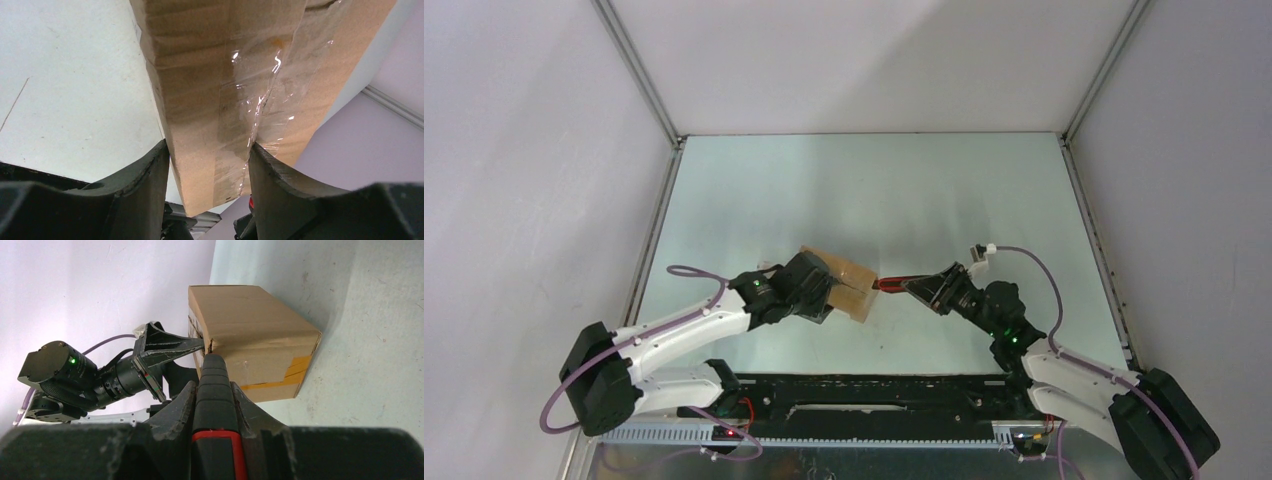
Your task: Unpack the express box
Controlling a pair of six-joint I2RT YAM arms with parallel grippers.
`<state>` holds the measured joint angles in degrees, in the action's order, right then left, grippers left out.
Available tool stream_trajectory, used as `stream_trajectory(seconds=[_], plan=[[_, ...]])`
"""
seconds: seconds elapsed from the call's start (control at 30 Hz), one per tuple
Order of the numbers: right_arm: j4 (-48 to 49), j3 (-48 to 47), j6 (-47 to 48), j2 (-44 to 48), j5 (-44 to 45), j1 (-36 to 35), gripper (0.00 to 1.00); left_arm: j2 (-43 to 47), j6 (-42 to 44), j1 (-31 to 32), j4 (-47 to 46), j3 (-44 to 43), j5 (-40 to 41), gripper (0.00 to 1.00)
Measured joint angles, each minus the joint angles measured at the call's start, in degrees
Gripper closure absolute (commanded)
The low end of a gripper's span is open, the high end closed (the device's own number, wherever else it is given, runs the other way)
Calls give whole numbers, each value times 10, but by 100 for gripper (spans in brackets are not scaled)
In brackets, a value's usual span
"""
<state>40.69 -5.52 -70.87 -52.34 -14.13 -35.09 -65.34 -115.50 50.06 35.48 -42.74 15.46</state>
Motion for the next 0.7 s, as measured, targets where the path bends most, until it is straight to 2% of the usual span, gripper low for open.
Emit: stream_trajectory(seconds=[0.33,0.53,0.7], plan=[[-17,-2,9,8,-87,55,100,8,0,-3,-10,8,-12,100],[-30,-14,15,5,-63,27,100,8,0,-7,-8,8,-11,100],[-3,-16,12,-23,-26,-6,100,7,0,-13,-5,8,-7,100]])
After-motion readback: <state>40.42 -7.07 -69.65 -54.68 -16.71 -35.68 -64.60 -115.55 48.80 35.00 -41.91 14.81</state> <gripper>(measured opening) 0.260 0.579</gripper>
